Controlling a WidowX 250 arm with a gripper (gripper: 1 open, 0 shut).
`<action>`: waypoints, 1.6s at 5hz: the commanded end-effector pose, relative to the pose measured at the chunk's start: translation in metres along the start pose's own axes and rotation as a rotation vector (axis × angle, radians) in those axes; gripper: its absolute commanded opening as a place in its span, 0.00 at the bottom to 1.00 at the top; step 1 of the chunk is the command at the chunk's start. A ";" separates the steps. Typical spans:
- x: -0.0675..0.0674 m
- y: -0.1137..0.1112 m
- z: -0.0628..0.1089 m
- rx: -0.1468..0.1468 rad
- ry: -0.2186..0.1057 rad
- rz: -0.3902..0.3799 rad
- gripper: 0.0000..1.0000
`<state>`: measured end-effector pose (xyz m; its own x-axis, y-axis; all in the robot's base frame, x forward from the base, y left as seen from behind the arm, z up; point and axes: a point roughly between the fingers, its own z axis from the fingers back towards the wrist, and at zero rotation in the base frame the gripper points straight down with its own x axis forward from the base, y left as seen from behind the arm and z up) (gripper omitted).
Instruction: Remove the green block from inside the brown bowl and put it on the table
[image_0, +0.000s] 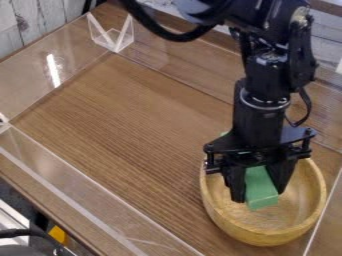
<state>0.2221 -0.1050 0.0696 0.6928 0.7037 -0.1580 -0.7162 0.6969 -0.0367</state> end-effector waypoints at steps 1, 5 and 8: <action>0.002 -0.002 0.021 -0.047 -0.034 0.027 0.00; 0.009 -0.002 0.010 -0.038 -0.076 0.045 0.00; 0.009 -0.016 0.007 -0.045 -0.115 0.183 0.00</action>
<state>0.2335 -0.1061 0.0652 0.5507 0.8323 -0.0642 -0.8346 0.5505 -0.0223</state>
